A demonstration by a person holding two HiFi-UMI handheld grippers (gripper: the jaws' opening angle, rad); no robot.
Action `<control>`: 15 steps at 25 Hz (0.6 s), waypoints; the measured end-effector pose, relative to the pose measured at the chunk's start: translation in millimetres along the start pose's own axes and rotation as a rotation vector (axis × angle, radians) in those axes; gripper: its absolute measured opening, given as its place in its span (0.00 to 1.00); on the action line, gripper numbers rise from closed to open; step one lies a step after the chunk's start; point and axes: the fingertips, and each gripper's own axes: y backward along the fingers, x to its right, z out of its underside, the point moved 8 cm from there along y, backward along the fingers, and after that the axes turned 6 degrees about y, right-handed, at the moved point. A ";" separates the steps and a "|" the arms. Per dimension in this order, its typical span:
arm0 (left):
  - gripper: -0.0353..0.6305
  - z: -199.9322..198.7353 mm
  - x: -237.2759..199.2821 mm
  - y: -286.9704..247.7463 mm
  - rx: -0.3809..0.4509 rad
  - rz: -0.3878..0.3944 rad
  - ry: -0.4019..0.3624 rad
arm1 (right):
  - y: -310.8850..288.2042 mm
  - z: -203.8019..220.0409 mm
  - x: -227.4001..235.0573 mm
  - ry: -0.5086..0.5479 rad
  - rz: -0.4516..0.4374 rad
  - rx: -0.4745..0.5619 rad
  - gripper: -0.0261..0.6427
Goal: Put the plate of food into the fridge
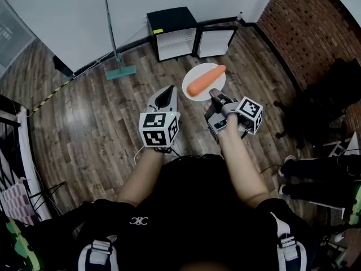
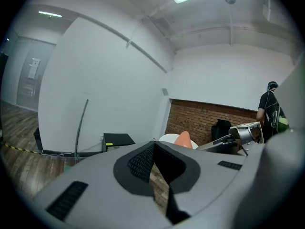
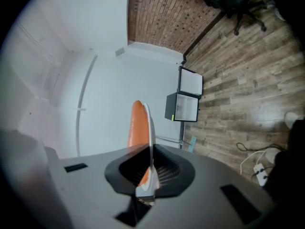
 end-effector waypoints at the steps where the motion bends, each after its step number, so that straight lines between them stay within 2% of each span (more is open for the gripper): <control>1: 0.05 1.9 -5.9 -0.6 -0.010 0.002 0.006 | -1.4 4.0 0.6 -0.004 0.007 0.003 0.08; 5: 0.05 17.4 -29.1 -0.8 -0.037 0.027 0.016 | -8.7 21.7 15.0 -0.006 0.045 0.024 0.08; 9: 0.05 22.4 -32.4 -13.9 -0.048 0.039 0.015 | -17.8 13.3 26.9 -0.020 0.066 0.040 0.08; 12: 0.05 25.8 -58.5 -23.3 -0.053 0.035 0.019 | -43.6 17.2 30.4 -0.018 0.065 0.046 0.08; 15: 0.05 19.2 -74.7 -54.1 -0.055 0.016 0.009 | -77.8 -3.1 32.9 -0.030 0.053 0.042 0.08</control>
